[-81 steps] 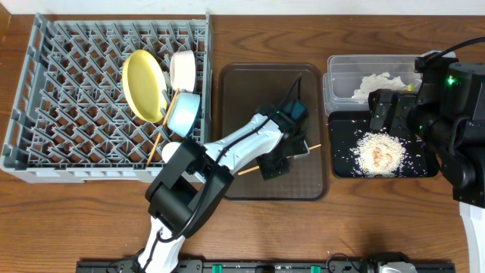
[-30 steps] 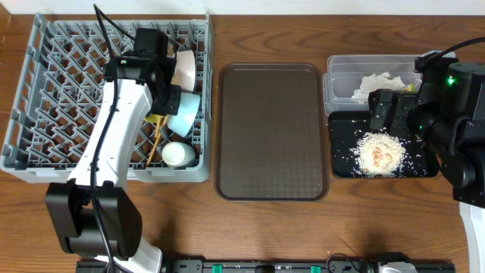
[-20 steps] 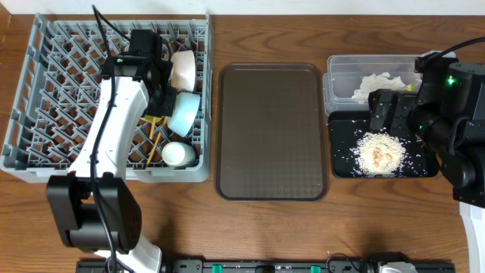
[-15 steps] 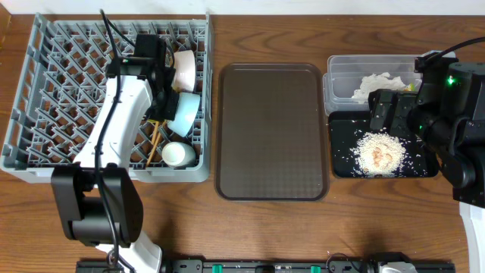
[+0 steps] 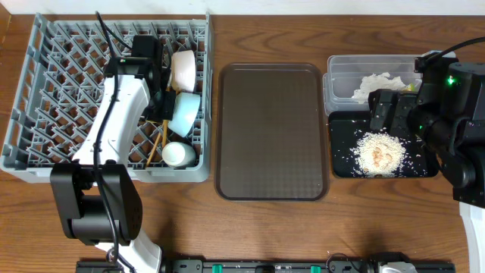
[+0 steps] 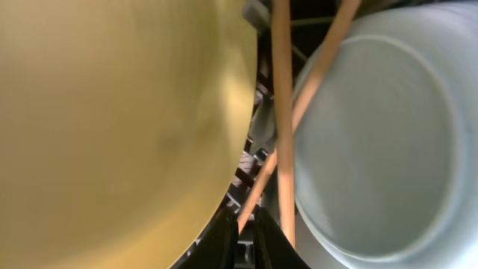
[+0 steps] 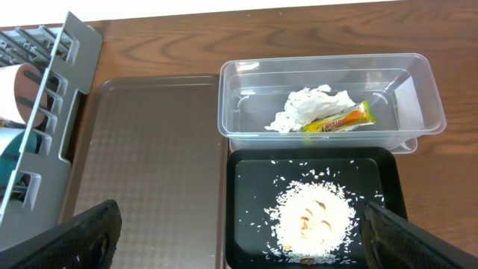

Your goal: Sort waste into correct bins and load items into the dishwasher

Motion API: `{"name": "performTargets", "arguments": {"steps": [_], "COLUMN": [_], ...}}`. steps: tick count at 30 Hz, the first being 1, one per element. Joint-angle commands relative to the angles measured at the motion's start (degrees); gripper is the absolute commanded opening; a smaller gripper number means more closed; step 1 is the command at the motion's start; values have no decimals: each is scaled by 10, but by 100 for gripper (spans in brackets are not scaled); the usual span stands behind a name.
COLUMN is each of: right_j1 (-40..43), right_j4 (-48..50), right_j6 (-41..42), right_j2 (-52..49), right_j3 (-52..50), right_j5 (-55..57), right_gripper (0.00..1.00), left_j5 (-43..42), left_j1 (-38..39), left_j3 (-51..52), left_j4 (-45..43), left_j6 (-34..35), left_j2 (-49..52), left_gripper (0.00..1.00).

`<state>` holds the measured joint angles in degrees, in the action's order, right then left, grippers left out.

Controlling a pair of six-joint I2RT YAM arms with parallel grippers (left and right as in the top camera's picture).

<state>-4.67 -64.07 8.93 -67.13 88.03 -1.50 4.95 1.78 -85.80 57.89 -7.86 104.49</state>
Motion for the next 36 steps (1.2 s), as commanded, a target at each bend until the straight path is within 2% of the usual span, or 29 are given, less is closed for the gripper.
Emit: {"name": "performTargets", "arguments": {"steps": [1, 7, 12, 16, 18, 22, 23, 24, 30, 36], "right_j1": [5, 5, 5, 5, 5, 5, 5, 5, 5, 4], "right_j4": [-1, -1, 0, 0, 0, 0, -1, 0, -1, 0], "right_j6": [2, 2, 2, 2, 2, 2, 2, 2, 2, 2], "right_j2": [-1, -1, -1, -1, -1, -1, -1, -1, -1, -2], "right_j3": [2, 2, 2, 2, 2, 2, 2, 2, 2, 2], "right_j5": [4, 4, 4, 4, 4, 4, 4, 4, 4, 4], "right_gripper": [99, 99, 99, 99, 99, 99, 99, 99, 99, 99], "left_j5": [9, 9, 4, -15, -23, -59, -63, -63, -69, -69], "left_j1": [-5, -5, -4, -4, -4, -4, -4, -4, -4, -4], "left_j3": [3, 2, -42, -75, -78, -78, -78, -78, -78, -78], "left_j4": [1, 2, 51, 78, 79, 81, 81, 81, 81, 81], "left_j6": [21, 22, 28, 53, 66, 67, 70, 71, 78, 78], "left_j2": [0, -3, -27, -86, -125, -225, -252, -266, -368, -414], "left_gripper": [11, 11, 11, 17, 33, 51, 72, 79, 86, 87]}}
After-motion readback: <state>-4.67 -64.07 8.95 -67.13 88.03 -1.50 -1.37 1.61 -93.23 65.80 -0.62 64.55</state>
